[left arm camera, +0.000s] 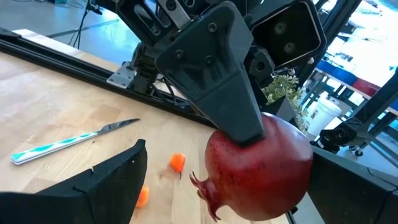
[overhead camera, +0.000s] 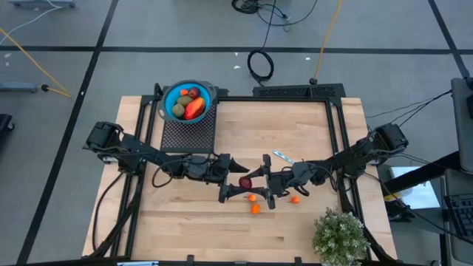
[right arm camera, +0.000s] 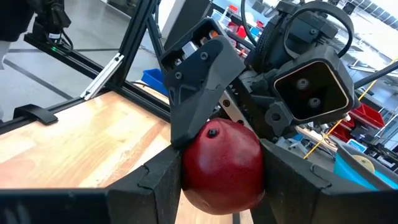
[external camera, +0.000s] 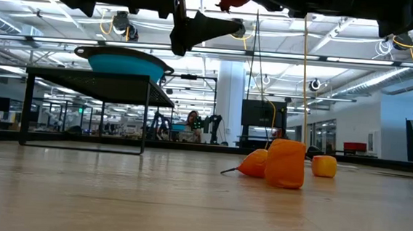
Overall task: Pick & Place Fruit
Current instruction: Put the red pomegranate into the blue strainer bowl on the shelf
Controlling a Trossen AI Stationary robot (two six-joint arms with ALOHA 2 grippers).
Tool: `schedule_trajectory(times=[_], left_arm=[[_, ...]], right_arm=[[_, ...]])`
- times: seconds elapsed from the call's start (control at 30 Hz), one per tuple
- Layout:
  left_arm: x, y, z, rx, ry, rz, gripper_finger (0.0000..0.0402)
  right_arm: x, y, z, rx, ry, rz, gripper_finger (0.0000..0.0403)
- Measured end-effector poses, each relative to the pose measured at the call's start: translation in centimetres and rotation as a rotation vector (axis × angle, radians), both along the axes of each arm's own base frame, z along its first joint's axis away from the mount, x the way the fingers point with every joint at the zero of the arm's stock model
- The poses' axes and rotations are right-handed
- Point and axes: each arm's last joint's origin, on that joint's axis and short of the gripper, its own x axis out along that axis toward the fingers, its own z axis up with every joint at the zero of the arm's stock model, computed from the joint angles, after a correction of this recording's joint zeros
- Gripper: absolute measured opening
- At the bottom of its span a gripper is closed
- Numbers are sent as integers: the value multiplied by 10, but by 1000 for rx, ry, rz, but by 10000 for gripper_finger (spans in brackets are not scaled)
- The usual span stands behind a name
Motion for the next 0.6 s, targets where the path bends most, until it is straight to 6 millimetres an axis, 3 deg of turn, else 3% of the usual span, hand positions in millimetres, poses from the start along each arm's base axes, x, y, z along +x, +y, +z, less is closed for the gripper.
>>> schedule_trajectory(times=[0.6], left_arm=[[1,4,1,-49,0,1,397]], right_arm=[[0,0,-3,-9,28,0,185]])
